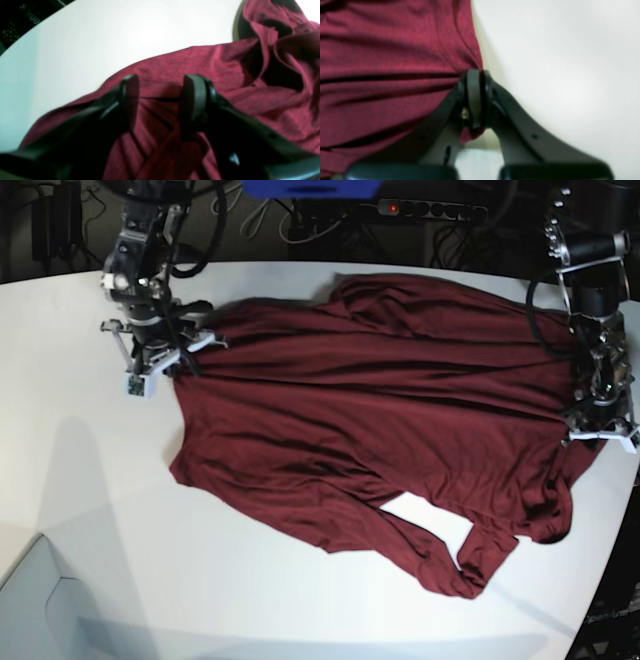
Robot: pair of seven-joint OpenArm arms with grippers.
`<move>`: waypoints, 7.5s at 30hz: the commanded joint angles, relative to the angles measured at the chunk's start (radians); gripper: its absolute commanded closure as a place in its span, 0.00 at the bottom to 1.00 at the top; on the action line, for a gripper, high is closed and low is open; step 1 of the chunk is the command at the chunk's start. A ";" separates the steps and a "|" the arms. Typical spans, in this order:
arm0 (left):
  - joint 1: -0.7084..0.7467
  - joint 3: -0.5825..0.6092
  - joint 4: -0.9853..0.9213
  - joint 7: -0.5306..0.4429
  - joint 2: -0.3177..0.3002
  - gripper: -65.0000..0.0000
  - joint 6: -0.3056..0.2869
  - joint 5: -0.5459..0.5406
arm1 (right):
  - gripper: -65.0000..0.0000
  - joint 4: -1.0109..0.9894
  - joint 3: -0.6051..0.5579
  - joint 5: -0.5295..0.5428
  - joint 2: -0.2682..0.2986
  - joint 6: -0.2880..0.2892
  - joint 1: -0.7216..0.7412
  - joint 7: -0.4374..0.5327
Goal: Layout the t-shirt on the table in an organized manner, then fold the t-shirt properly
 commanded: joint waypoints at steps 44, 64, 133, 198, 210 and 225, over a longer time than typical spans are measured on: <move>-0.109 0.134 0.243 0.040 0.072 0.56 0.007 -0.003 | 0.65 0.072 0.075 0.004 0.011 -0.001 0.023 0.017; -0.356 0.361 -0.146 -0.084 0.124 0.55 0.008 0.102 | 0.65 0.065 0.075 0.004 0.014 -0.001 0.048 0.017; -0.262 0.204 -0.061 -0.141 -0.036 0.99 0.014 0.158 | 0.65 0.022 0.081 0.001 0.033 -0.001 0.037 0.017; 0.108 -0.153 0.539 0.105 0.110 0.66 0.007 0.167 | 0.65 -0.138 0.038 0.004 0.192 -0.001 0.085 0.158; -0.122 0.025 0.186 0.094 0.125 0.66 0.013 0.164 | 0.65 0.126 -0.005 0.004 0.145 -0.001 -0.017 0.158; -0.254 0.028 0.009 0.094 0.179 0.66 0.008 0.168 | 0.65 0.207 -0.276 0.004 0.174 0.001 -0.124 0.158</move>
